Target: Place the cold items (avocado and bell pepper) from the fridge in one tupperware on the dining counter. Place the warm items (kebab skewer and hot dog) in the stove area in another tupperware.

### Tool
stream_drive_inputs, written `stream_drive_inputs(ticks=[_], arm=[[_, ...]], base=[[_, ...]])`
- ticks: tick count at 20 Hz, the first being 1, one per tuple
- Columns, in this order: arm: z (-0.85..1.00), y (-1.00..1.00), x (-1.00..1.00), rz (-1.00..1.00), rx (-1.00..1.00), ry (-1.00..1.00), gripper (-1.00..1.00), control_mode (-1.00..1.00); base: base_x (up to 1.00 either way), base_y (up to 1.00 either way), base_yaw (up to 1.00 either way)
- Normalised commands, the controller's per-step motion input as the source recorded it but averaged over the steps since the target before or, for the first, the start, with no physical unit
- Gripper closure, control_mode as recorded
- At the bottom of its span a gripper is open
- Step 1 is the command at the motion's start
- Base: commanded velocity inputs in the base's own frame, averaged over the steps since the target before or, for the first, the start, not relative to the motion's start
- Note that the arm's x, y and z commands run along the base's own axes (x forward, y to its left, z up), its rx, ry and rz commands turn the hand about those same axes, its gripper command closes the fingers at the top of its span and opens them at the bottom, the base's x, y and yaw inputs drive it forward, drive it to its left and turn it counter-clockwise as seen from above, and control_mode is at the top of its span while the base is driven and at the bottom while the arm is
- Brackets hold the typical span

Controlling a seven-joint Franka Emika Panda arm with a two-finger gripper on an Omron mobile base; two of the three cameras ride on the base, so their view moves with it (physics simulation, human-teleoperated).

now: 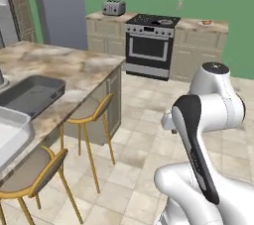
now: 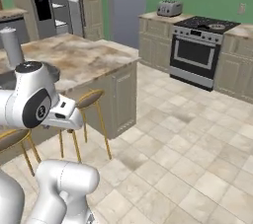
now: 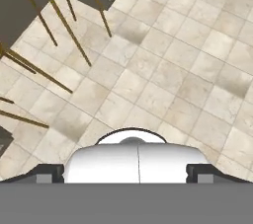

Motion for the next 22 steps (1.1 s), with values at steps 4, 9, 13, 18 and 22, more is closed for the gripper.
stream_drive_inputs(ticks=[4,9,13,18,22], arm=[[0.0,0.0,0.0,0.0,0.0,0.0,-1.0,1.0],[0.0,0.0,0.0,0.0,0.0,0.0,-1.0,1.0],[0.0,0.0,0.0,0.0,0.0,0.0,-1.0,1.0],[0.0,0.0,0.0,0.0,0.0,0.0,-1.0,1.0],[0.0,0.0,0.0,0.0,0.0,0.0,-1.0,1.0]], base=[[0.1,-1.0,-0.59],[0.68,-0.91,-0.39],[1.0,-0.28,-0.34],[1.0,0.04,-0.43],[1.0,0.14,-0.48]])
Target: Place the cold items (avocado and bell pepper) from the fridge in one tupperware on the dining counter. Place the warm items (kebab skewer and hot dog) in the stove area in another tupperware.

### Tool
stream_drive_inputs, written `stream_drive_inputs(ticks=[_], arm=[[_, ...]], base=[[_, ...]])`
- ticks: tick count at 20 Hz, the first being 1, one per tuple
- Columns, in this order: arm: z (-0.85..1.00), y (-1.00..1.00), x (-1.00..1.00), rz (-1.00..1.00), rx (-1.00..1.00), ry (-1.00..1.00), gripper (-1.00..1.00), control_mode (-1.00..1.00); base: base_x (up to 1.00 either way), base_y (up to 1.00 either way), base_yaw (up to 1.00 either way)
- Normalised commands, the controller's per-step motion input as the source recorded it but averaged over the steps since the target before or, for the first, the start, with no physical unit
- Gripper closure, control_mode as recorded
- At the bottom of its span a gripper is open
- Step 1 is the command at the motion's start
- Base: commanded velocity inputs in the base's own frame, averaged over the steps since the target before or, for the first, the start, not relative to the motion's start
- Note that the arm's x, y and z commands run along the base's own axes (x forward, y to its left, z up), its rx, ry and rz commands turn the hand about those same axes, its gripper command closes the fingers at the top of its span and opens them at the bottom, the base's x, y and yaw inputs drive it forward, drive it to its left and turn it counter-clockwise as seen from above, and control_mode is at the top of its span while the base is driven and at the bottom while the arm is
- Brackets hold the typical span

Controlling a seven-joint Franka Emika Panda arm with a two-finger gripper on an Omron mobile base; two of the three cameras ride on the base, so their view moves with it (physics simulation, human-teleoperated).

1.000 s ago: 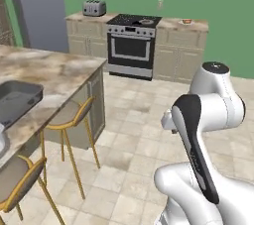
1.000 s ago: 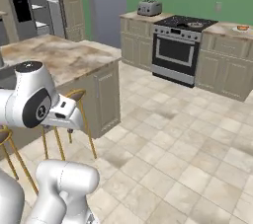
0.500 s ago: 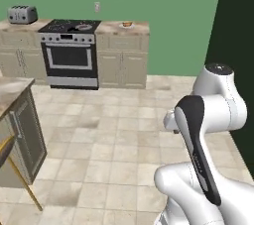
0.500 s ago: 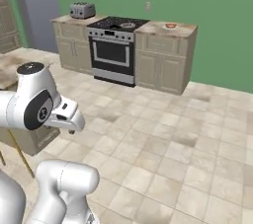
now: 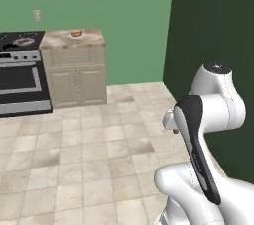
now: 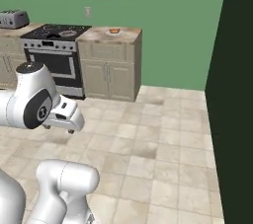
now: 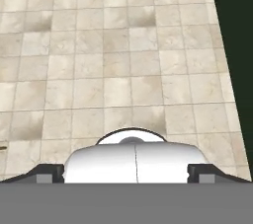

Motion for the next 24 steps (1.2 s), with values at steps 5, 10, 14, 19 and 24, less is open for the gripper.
stream_drive_inputs(ticks=[5,10,14,19,24], arm=[[0.0,0.0,0.0,0.0,0.0,0.0,-1.0,1.0],[0.0,0.0,0.0,0.0,0.0,0.0,-1.0,1.0],[0.0,0.0,0.0,0.0,0.0,0.0,-1.0,1.0],[0.0,0.0,0.0,0.0,0.0,0.0,-1.0,1.0],[0.0,0.0,0.0,0.0,0.0,0.0,-1.0,1.0]], base=[[1.0,0.17,-0.42],[1.0,0.54,-0.21],[1.0,0.67,0.02],[1.0,0.51,0.2],[1.0,0.36,0.23]])
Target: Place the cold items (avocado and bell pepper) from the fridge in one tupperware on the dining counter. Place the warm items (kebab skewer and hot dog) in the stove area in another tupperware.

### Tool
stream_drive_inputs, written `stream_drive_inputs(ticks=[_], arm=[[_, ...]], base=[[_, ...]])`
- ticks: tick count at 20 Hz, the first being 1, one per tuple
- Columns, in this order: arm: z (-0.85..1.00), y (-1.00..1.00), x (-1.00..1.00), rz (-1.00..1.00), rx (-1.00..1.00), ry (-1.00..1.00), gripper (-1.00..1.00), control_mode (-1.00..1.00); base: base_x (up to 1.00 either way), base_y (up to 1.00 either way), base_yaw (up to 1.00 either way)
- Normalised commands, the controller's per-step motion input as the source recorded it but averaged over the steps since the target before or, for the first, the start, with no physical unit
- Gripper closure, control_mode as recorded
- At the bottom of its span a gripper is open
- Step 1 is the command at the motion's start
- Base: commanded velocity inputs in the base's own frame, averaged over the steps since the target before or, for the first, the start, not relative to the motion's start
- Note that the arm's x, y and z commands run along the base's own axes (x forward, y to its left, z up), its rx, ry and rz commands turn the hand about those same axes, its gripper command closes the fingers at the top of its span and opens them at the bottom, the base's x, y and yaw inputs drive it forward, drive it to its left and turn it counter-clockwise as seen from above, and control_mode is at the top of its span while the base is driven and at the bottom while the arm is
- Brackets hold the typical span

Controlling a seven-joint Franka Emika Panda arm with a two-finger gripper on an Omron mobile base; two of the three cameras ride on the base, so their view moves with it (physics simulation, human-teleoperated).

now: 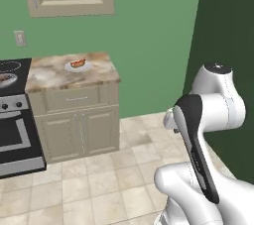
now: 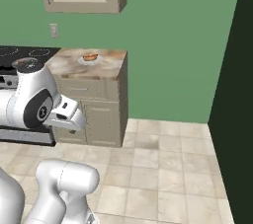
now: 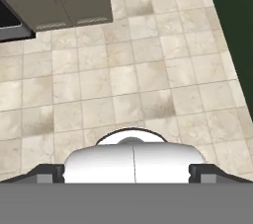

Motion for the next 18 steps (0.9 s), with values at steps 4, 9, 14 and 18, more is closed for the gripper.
stream_drive_inputs(ticks=[4,9,14,18], arm=[[0.0,0.0,0.0,0.0,0.0,0.0,-1.0,1.0],[0.0,0.0,0.0,0.0,0.0,0.0,-1.0,1.0],[0.0,0.0,0.0,0.0,0.0,0.0,-1.0,1.0],[0.0,0.0,0.0,0.0,0.0,0.0,-1.0,1.0]], base=[[1.0,0.39,0.23],[1.0,0.54,0.04],[0.94,0.85,-0.12],[0.72,0.6,-0.04]])
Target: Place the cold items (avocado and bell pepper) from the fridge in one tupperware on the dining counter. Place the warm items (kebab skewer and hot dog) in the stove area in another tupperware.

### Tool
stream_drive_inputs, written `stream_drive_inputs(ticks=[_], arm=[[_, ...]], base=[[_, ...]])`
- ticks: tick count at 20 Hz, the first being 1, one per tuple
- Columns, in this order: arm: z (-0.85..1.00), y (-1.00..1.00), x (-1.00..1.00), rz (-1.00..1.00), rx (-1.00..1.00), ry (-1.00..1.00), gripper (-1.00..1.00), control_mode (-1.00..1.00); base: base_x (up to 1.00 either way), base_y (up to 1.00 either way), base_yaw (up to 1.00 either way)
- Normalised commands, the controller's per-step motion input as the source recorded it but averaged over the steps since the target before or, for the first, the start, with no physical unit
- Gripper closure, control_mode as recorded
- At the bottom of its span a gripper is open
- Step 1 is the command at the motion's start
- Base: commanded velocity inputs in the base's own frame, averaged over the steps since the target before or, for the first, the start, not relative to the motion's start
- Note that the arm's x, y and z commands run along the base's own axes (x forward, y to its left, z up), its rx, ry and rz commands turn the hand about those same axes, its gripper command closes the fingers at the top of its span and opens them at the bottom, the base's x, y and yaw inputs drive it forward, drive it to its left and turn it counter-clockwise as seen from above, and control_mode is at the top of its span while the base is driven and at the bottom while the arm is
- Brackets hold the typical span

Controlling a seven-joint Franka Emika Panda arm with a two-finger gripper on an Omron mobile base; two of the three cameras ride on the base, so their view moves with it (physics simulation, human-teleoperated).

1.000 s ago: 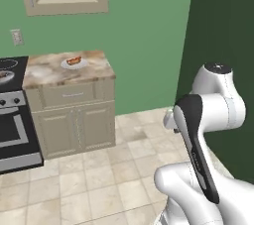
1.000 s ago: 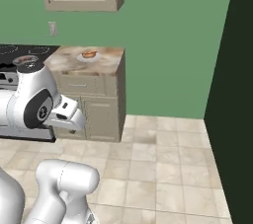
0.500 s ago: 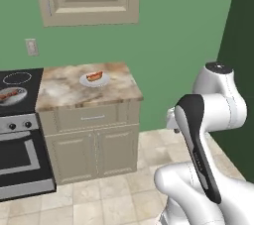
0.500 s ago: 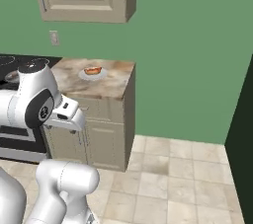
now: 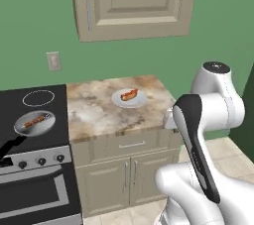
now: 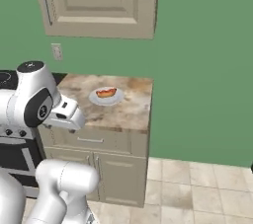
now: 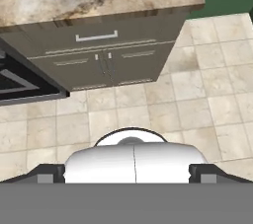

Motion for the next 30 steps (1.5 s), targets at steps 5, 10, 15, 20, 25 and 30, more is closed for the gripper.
stream_drive_inputs(ticks=[5,10,15,20,25,30], arm=[[0.0,0.0,0.0,0.0,0.0,0.0,-1.0,1.0],[0.0,0.0,0.0,0.0,0.0,0.0,-1.0,1.0],[-0.08,0.2,0.12,-0.1,-0.01,-0.07,-1.0,-1.0],[-0.37,0.21,0.6,-0.28,-0.02,-0.28,-1.0,-1.0],[-0.4,-0.16,0.96,-0.3,0.0,-0.07,-1.0,-1.0],[-0.03,-0.14,1.0,-0.19,0.05,0.16,-1.0,-1.0]], base=[[0.63,0.31,-0.01],[0.63,0.39,-0.01],[0.24,0.27,-0.05],[0.0,0.0,0.0],[0.0,0.0,0.0],[0.0,0.0,0.0]])
